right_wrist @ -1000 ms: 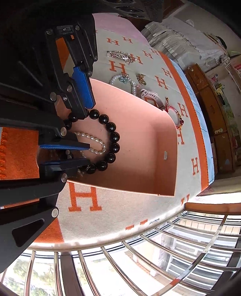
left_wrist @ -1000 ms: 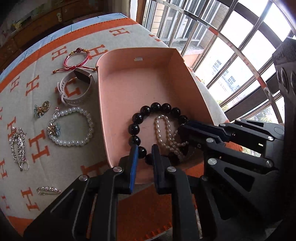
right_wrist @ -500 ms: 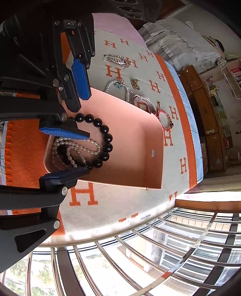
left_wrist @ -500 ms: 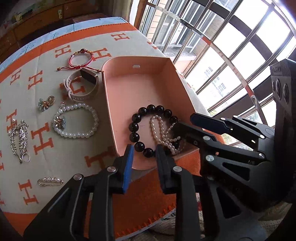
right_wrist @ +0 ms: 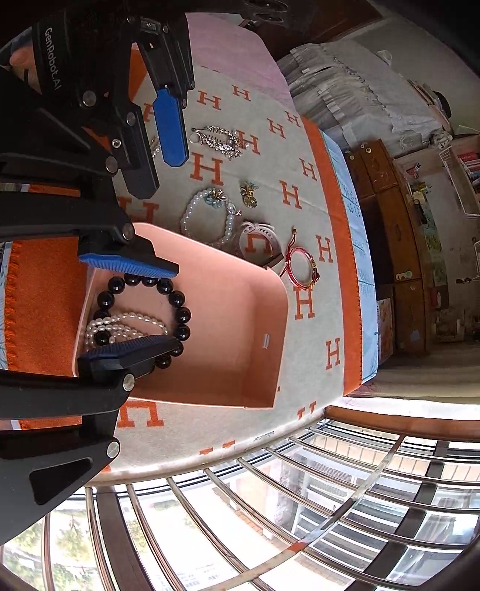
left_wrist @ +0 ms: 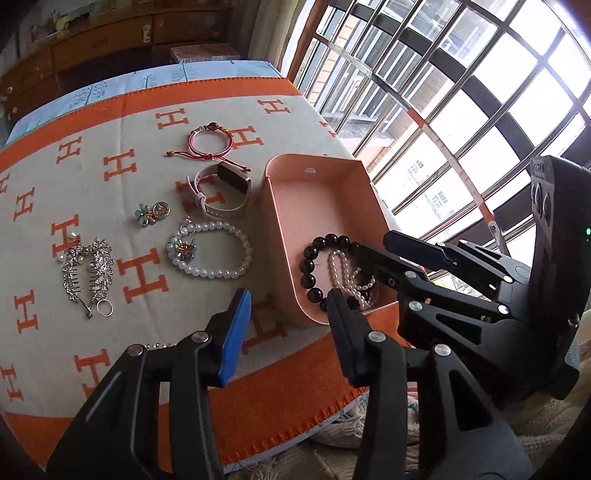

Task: Organize jewelry
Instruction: 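Open both grippers to drop the bracelets into the box and withdraw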

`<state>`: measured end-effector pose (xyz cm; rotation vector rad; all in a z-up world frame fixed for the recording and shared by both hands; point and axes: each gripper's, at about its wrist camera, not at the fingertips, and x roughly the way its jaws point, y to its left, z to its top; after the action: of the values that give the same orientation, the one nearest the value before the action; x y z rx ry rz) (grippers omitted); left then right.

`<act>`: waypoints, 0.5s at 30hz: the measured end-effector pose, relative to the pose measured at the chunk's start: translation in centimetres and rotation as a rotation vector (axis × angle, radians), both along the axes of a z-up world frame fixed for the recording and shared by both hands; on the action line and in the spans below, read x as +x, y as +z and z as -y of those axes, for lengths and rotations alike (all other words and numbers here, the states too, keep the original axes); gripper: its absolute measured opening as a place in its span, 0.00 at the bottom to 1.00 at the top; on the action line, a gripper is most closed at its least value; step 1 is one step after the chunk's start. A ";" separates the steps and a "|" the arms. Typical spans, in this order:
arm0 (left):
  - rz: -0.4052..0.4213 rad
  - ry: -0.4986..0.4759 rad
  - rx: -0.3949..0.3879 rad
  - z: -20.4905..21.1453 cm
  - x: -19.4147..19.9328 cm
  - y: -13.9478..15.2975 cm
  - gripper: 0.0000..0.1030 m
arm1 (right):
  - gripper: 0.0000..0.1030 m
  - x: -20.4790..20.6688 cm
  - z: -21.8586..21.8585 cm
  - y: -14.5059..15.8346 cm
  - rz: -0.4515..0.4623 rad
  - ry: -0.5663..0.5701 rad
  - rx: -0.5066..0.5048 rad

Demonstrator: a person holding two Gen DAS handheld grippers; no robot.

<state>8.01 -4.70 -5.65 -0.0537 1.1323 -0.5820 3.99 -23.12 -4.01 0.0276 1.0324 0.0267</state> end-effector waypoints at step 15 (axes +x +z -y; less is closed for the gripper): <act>0.170 0.045 0.006 -8.7 2.0 4.8 0.39 | 0.32 3.9 -9.5 5.3 0.070 0.003 -0.050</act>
<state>9.98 4.01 -0.89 -0.0247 0.9655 -0.5328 7.86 -13.59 1.33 -0.0207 0.9624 0.0044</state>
